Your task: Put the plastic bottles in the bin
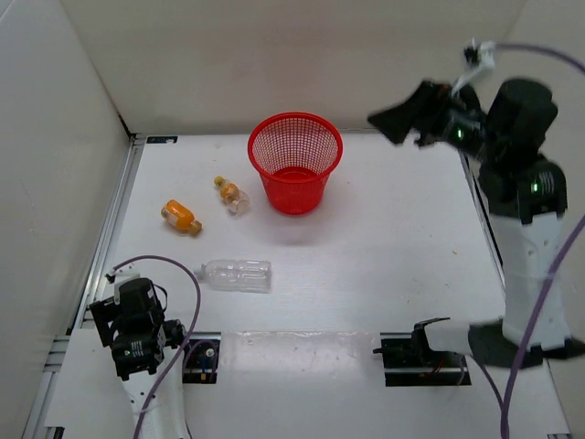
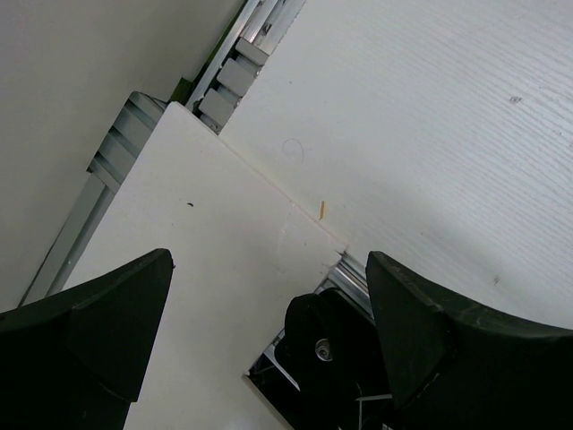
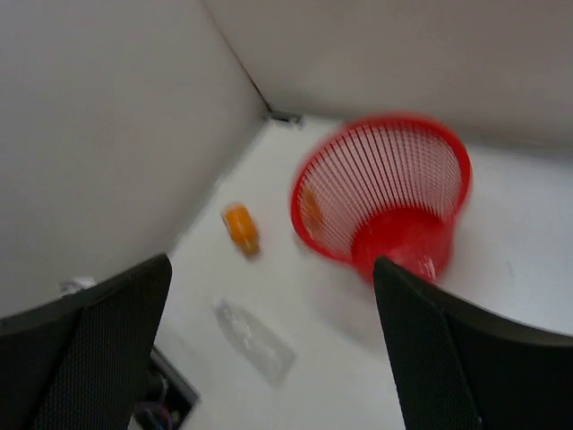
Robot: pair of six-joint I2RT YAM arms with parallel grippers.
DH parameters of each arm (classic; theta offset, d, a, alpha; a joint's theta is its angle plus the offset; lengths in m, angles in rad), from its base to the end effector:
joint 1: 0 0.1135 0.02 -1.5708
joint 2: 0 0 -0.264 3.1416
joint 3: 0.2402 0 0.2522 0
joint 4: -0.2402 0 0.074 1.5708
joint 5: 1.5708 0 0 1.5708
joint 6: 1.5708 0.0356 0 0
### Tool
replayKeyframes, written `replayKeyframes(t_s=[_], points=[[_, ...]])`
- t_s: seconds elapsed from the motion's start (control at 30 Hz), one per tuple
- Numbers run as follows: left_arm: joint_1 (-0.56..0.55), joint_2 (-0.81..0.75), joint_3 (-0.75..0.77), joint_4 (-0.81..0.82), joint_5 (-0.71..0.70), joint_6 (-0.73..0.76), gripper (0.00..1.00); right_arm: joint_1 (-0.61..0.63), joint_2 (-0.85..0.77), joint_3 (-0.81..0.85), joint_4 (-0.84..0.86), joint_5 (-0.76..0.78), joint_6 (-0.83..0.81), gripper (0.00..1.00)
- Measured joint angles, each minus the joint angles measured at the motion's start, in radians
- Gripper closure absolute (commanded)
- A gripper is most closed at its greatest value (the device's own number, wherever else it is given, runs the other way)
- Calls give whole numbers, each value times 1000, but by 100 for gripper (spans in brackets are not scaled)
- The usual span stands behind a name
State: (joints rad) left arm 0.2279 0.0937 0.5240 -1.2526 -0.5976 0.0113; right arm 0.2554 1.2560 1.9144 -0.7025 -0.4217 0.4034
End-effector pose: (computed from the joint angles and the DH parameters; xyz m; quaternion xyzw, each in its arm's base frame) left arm 0.0200 0.0252 0.2191 -0.2031 0.8727 0.3137 0.3142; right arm 0.1915 0.0651 0.5572 -0.0921 0.7153 0.3618 0.5908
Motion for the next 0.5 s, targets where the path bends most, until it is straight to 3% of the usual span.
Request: replayKeyframes(t_s=[0.1,0.17,0.37,0.5], points=[[8,16,3,-2,4,3,0,137,314,512,-71,90,-61,1],[14,21,6,-4,7,4,0,291,421,614,-60,187,-132,1],[19,34,18,-13,15,11,0,710,399,106,-59,374,-337,0],[19,35,21,-15,18,12,0,797,449,-36,-71,396,-440,0]])
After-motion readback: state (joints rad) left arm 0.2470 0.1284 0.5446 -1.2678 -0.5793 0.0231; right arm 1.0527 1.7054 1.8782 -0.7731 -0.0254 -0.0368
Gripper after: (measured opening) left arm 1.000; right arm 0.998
